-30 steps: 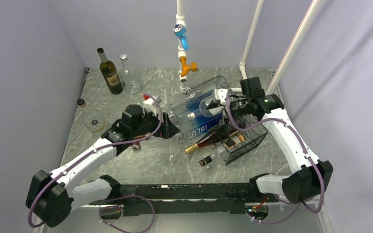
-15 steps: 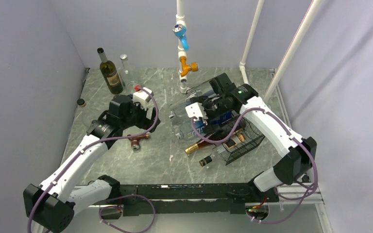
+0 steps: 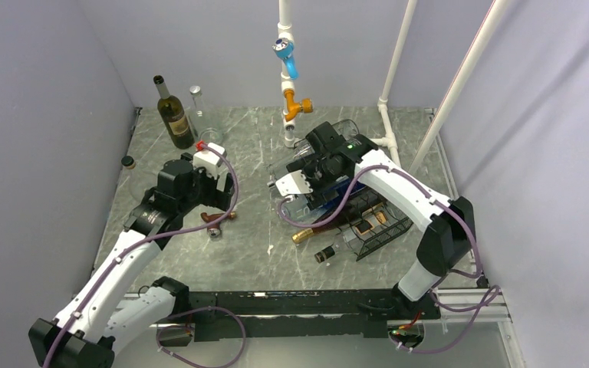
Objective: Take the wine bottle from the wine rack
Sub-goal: Pick up the wine bottle from the wine rack.
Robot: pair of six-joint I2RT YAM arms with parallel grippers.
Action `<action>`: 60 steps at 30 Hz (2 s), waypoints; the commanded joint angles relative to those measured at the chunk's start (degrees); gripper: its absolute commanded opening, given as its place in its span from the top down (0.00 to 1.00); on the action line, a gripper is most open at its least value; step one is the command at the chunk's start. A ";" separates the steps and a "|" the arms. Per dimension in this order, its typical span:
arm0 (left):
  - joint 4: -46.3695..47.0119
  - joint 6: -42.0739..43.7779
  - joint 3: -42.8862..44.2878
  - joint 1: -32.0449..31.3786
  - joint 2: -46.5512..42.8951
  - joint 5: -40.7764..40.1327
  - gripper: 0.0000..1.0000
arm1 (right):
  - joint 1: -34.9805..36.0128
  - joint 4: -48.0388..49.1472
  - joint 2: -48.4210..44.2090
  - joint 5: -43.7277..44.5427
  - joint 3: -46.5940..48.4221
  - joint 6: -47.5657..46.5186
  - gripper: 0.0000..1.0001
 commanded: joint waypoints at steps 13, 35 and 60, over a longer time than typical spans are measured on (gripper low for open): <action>2.21 1.56 -0.70 0.28 -1.47 -2.02 0.00 | 0.39 9.60 4.45 11.41 -0.68 -2.36 0.34; 2.23 1.74 -0.88 0.37 -1.46 -2.10 0.00 | -0.60 11.91 7.11 10.65 -1.23 -2.22 0.58; 2.23 1.83 -0.97 0.42 -1.81 -2.62 0.00 | -3.05 4.80 -0.94 -0.85 7.01 5.11 1.00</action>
